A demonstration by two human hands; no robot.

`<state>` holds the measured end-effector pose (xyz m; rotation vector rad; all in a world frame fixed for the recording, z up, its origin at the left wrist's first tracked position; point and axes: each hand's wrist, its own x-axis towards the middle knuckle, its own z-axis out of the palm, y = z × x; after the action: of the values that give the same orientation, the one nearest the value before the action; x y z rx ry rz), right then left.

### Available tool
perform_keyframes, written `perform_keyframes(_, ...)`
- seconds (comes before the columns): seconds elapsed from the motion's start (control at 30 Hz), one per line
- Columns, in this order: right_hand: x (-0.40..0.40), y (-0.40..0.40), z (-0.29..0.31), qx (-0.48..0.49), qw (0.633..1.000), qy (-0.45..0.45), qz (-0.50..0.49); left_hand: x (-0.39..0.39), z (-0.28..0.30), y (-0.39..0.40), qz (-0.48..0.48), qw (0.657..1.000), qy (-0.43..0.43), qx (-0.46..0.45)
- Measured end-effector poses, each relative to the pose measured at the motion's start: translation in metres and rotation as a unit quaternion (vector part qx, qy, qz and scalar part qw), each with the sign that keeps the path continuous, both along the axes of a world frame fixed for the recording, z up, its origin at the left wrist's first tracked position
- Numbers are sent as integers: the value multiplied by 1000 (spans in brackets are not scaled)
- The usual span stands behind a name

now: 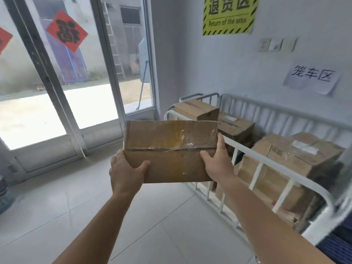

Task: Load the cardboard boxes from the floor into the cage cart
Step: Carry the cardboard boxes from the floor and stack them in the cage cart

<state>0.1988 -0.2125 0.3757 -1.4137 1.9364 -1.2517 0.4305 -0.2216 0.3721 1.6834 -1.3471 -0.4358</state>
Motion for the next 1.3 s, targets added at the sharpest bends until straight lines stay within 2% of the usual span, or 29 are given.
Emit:
perform_keyframes(0.5,-166,-46,30,-21,989,2,-148,-178,35,-123,-160,987,-12,-22)
perform_keyframes(0.93,-301,-106,46,-38,948,9,-317,-343,45,-249,-331,943,-23,-9)
perform_keyframes(1.1,-360,-99,42,-1,928,27,-371,-418,39,-261,-389,920,-40,17)
perform_keyframes(1.3,-443,-91,35,68,918,59,-387,-508,29,-260,-429,900,-74,39)
